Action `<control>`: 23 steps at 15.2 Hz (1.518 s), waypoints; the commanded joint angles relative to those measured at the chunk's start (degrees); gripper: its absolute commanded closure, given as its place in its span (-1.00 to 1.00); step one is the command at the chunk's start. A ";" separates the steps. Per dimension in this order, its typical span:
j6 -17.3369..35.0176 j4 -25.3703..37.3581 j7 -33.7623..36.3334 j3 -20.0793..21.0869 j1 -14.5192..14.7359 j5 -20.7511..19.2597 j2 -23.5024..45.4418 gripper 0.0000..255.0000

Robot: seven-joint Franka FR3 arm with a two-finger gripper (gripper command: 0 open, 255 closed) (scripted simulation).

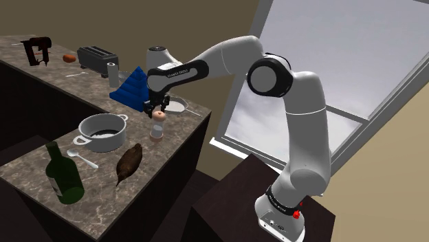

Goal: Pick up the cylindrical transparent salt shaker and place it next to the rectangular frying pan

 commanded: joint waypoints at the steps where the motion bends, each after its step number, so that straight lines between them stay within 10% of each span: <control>1: -1.13 0.20 -0.20 0.07 -0.08 0.15 -0.93 1.00; 23: -13.40 7.97 -2.73 0.36 -0.85 1.38 -5.60 1.00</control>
